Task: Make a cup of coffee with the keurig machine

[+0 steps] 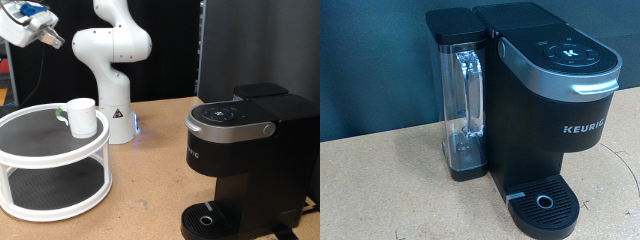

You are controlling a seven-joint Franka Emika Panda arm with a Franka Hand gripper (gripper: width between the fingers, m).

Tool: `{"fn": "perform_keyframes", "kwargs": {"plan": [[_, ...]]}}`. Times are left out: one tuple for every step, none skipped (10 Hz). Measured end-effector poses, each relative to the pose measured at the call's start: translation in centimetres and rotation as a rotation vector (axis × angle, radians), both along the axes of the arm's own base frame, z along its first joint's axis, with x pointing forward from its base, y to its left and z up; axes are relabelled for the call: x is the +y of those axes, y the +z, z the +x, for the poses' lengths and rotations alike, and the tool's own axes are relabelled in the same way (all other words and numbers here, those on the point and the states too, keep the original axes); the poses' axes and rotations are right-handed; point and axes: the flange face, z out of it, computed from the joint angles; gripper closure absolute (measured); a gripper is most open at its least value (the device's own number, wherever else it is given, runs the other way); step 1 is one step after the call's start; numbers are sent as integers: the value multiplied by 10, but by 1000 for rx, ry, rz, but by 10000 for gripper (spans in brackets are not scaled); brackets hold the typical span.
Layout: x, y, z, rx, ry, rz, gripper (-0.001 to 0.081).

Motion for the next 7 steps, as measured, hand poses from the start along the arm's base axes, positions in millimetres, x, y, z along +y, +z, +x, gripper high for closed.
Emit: {"fn": "perform_keyframes", "kwargs": {"plan": [[-8,-1,-5,-1,6,7,804],[-14,-3,-9,1,7,6,804],[-17,-6,-10,6,9,0,804],[-19,-8,-11,13,11,-5,804],[-20,-10,-11,17,10,-5,804],[-21,-10,-12,16,7,-4,804],[-20,-11,-12,17,8,-3,804]]}}
